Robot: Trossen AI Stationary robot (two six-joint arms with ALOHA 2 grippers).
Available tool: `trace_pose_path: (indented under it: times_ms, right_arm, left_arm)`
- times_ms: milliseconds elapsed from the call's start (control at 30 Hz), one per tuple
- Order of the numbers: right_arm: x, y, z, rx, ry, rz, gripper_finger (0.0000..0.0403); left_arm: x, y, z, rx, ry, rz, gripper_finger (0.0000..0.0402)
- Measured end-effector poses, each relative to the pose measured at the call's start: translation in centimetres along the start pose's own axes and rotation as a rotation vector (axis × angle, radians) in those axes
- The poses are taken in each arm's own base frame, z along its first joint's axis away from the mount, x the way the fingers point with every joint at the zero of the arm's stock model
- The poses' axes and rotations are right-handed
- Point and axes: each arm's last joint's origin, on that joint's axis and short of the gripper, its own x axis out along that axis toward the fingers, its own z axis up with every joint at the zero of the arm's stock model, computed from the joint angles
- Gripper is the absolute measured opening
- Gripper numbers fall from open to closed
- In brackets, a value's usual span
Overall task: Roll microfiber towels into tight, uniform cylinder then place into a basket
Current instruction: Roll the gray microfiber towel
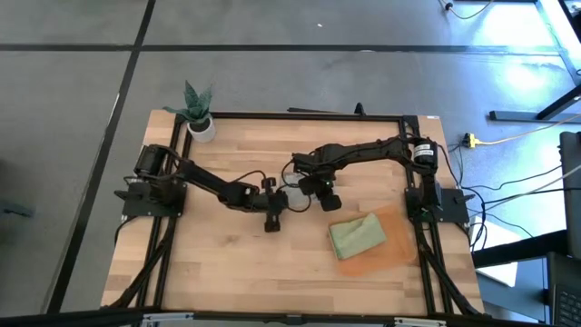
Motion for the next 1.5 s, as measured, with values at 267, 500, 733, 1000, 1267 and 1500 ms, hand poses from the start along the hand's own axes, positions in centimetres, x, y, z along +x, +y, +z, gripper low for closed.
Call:
trace_pose_path:
  times_ms: [267, 500, 733, 1000, 1267, 1500]
  right_arm:
    - [-0.1, 0.4, -0.3, 0.006, 0.009, 0.085, 0.0009]
    - [-1.8, 0.6, 0.7, -0.013, -0.027, 0.143, 0.0009]
    - [-3.7, -0.6, 0.4, 0.046, -0.094, 0.266, 0.0009]
    - [-4.2, -2.4, -0.9, 0.204, -0.108, 0.317, 0.0009]
    - [-4.6, -3.4, -2.2, 0.339, -0.059, 0.32, 0.0009]
    - [-4.9, -4.4, -2.8, 0.419, -0.054, 0.277, 0.0009]
  left_arm:
    - [-2.6, 1.9, 1.3, -0.121, -0.001, -0.223, 0.0001]
    - [-4.0, 4.0, 1.8, -0.277, 0.023, -0.272, 0.0]
    - [-3.9, 5.5, 1.5, -0.405, 0.083, -0.32, 0.0]
    - [-4.0, 7.1, 2.6, -0.503, 0.073, -0.324, 0.0]
    - [-5.0, 8.9, 5.6, -0.443, 0.018, -0.306, 0.0]
    - [-4.1, 10.3, 5.3, -0.501, 0.085, -0.271, 0.0]
